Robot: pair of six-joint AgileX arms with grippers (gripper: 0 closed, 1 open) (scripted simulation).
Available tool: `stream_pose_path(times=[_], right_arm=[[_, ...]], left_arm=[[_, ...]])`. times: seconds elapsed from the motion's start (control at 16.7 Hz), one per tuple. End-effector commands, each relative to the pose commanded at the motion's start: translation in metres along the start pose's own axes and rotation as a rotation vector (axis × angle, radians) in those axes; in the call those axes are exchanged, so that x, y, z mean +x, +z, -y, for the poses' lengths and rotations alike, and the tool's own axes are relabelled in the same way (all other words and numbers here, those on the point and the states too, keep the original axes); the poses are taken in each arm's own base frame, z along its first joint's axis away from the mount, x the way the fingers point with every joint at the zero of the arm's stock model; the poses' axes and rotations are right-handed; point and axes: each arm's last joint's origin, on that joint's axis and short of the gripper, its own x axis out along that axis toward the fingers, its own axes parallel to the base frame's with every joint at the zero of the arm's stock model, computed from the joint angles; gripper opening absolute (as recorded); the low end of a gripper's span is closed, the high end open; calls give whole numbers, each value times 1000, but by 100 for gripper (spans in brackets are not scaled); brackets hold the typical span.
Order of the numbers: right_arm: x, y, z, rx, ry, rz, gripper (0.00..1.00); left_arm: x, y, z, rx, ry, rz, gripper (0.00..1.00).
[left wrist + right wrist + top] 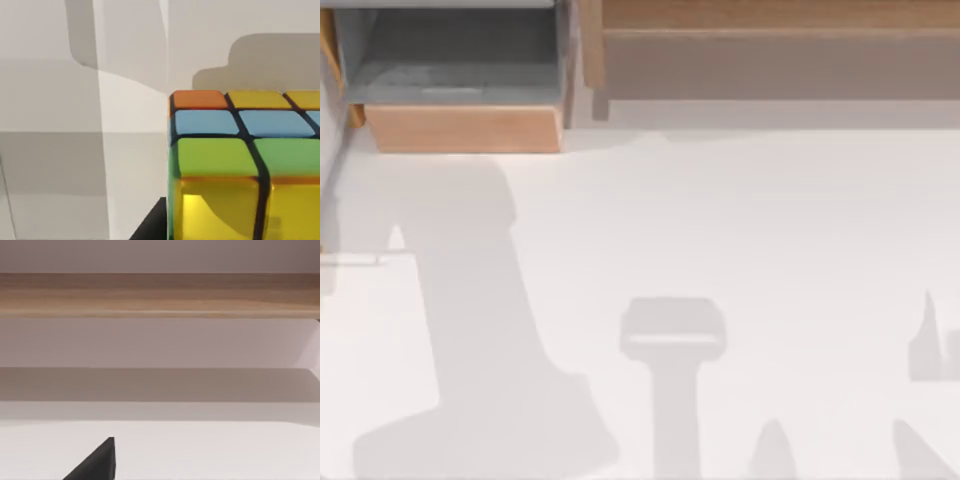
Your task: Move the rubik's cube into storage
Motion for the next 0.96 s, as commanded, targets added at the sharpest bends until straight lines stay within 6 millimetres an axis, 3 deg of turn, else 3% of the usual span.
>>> stream_pose_path(times=[0.6,0.96], right_arm=[[0,0,0,0,0,0,100],[0,0,0,0,0,0,100]], left_arm=[[0,0,0,0,0,0,98],[0,0,0,0,0,0,100]])
